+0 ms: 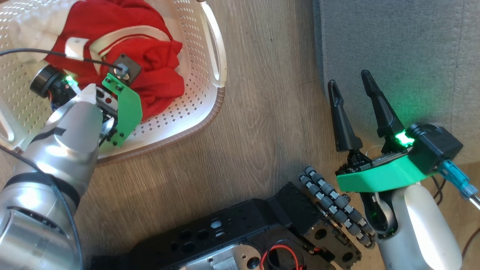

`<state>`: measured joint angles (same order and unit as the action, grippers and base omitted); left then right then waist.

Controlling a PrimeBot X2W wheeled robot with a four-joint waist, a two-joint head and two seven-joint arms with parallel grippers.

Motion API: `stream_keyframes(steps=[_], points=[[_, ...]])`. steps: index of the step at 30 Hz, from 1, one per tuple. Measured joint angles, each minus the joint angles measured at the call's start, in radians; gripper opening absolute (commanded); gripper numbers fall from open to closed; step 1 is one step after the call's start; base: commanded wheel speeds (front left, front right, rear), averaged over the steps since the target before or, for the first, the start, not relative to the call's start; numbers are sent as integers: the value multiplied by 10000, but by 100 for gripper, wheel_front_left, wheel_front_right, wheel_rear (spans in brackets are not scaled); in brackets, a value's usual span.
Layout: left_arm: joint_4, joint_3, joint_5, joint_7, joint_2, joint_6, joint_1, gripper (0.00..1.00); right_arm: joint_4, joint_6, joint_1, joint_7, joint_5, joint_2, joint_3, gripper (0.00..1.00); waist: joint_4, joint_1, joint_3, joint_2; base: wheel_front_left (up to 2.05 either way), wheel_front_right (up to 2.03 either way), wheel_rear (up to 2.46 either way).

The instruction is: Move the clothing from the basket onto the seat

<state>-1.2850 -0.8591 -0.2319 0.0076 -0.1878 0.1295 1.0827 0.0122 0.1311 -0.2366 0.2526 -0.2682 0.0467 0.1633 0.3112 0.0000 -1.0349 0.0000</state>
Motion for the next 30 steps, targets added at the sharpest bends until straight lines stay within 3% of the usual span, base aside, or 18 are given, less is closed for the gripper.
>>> stream_keyframes(steps=[11,22,30], points=[[2,-541,-1127,58,-224,2,33,0,-113,0,-55,0,59,-4,-54,100,-43,0,127,0,0,0,0],[-96,-349,-2031,-888,-577,-10,-183,0,-456,0,-1009,0,-42,-58,-259,100,107,0,1055,1,0,0,0],[-127,12,-2633,-1990,-94,-107,-1671,0,-1011,0,-964,0,426,-56,-399,100,54,-1,2575,1,0,0,0]])
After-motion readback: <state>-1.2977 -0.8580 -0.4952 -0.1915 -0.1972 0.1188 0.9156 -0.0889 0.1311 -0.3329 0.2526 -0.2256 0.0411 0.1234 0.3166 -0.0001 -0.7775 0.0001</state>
